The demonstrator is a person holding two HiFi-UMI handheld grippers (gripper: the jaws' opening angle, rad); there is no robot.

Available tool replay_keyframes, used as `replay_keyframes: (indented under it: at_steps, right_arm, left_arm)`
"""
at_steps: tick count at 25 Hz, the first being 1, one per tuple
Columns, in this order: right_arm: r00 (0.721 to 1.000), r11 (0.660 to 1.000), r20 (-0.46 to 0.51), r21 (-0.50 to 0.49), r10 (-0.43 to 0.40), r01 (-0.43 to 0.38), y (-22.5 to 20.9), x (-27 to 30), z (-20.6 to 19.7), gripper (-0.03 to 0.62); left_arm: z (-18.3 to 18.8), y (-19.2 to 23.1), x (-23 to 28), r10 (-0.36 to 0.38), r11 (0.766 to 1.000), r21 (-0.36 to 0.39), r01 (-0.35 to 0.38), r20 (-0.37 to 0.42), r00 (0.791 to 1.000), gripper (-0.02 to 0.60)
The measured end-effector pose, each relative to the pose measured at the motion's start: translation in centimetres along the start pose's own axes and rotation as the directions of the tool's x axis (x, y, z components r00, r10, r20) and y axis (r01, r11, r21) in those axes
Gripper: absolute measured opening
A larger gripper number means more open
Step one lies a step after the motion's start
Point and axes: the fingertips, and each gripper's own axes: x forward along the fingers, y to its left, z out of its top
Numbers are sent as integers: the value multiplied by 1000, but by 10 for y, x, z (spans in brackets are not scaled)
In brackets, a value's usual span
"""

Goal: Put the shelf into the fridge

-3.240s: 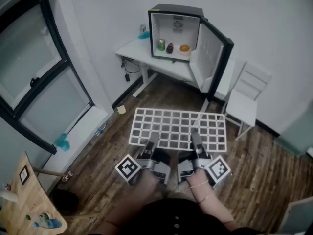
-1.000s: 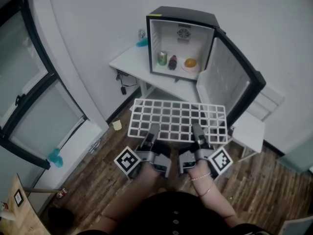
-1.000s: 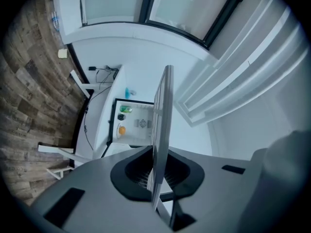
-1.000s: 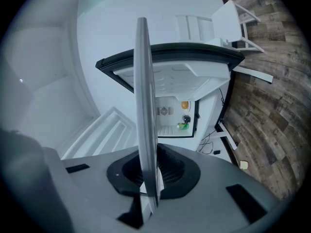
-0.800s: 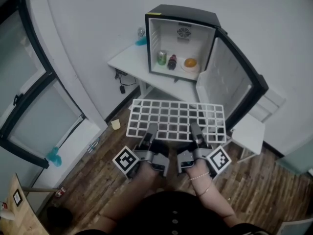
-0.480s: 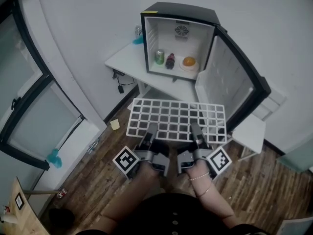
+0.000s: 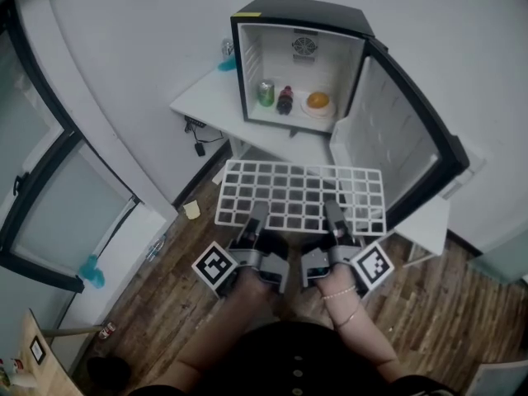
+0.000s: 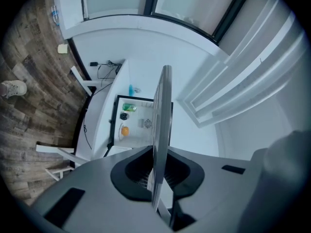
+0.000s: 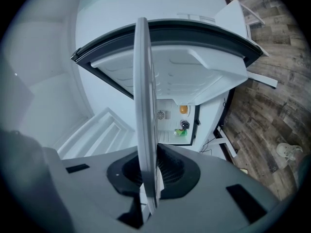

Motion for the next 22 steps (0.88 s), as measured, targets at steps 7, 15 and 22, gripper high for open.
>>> replay_keyframes:
  at_steps: [7, 15, 22]
  right_arm:
    - [999, 999, 30, 29, -14, 13, -12, 28, 6, 32]
    - [997, 999, 80, 35, -19, 16, -14, 70, 6, 32]
    - [994, 999, 103, 42, -32, 28, -11, 105, 0, 32]
  left_arm:
    - [15, 10, 30, 7, 1000, 3, -7, -26, 1000, 35]
    - [40, 13, 69, 14, 1000, 2, -14, -63, 998, 35]
    - [66, 11, 101, 31, 999, -4, -32, -89, 996, 35]
